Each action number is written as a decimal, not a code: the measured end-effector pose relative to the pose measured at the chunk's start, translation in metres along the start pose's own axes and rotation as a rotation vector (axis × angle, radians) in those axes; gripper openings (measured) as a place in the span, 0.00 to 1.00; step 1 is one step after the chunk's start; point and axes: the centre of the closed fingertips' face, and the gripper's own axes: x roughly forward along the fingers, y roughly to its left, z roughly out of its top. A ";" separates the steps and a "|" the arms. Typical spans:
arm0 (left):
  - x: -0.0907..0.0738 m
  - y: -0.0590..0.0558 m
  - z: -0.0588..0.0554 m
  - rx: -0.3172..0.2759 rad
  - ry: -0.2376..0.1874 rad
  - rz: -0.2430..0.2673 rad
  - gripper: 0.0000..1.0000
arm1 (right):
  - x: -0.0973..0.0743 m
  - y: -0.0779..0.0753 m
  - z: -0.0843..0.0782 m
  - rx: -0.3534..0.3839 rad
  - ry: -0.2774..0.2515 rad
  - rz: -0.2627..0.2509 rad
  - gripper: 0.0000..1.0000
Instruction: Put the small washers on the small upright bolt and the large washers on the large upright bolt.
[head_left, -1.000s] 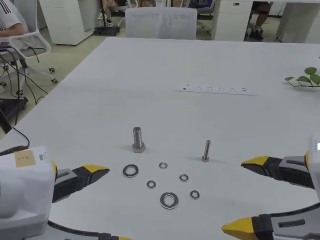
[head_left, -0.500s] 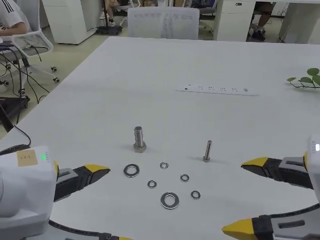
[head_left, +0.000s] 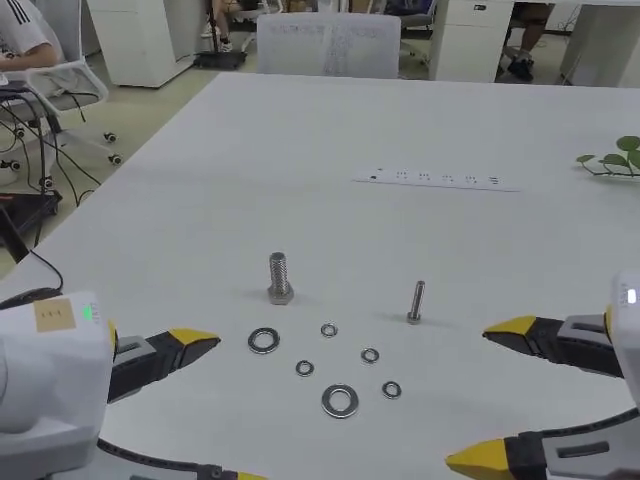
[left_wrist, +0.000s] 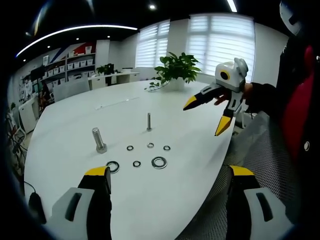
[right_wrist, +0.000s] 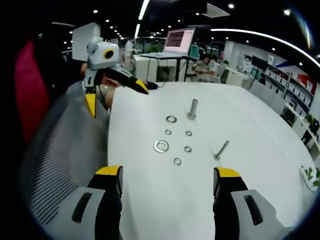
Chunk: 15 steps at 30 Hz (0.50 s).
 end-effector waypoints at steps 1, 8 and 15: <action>0.000 0.000 0.000 -0.001 0.001 0.000 0.97 | 0.000 0.000 0.000 0.000 0.000 0.001 0.75; -0.001 0.000 -0.001 -0.004 0.002 0.002 0.96 | 0.002 0.001 0.000 -0.013 0.015 0.011 0.74; -0.002 0.000 -0.001 -0.007 0.000 0.004 0.95 | 0.006 0.004 0.005 -0.049 0.041 0.038 0.73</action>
